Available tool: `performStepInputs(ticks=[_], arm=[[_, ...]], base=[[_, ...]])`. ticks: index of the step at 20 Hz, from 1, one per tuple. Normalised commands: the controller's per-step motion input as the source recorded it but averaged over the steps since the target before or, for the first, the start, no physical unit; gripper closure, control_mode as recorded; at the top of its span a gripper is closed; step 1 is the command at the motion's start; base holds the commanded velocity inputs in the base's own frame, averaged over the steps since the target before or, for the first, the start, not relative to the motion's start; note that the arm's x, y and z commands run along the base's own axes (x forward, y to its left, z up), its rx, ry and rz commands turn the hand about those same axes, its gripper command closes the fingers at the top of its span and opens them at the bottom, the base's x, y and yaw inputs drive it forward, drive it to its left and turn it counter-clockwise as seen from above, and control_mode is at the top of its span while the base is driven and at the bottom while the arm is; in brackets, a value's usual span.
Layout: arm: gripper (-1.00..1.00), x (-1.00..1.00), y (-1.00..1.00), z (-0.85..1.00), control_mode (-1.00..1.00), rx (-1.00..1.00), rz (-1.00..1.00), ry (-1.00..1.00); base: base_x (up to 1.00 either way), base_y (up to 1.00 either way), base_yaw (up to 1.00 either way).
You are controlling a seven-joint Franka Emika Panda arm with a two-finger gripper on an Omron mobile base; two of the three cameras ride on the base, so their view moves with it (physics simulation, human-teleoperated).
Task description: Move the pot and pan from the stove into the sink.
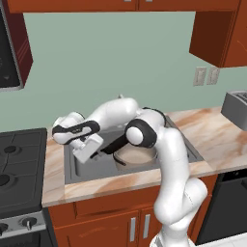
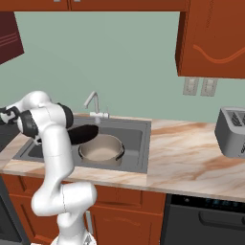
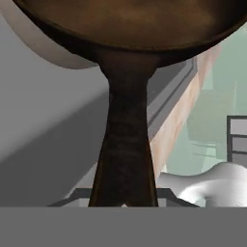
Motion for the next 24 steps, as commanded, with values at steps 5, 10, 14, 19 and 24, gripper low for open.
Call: performStepInputs(ticks=[5, 10, 14, 19, 24], arm=[[1.0, 0.68, 0.0, -0.08, -1.0, 0.0, 0.0, -0.05], [1.0, 0.48, 0.0, -0.11, -1.0, 0.0, -0.01, -0.01], [1.0, 0.23, 0.0, -0.17, -1.0, 0.0, 0.0, 0.0], [1.0, 0.14, 0.0, -0.19, -1.0, 0.0, 0.0, 0.0], [-1.0, 0.04, 0.0, 0.0, -1.0, 0.0, 0.0, 0.0]], base=[[0.0, 0.0, 0.0], [0.0, 0.0, 0.0], [0.0, 0.0, 0.0], [0.0, 0.0, 0.0], [0.0, 0.0, 0.0]])
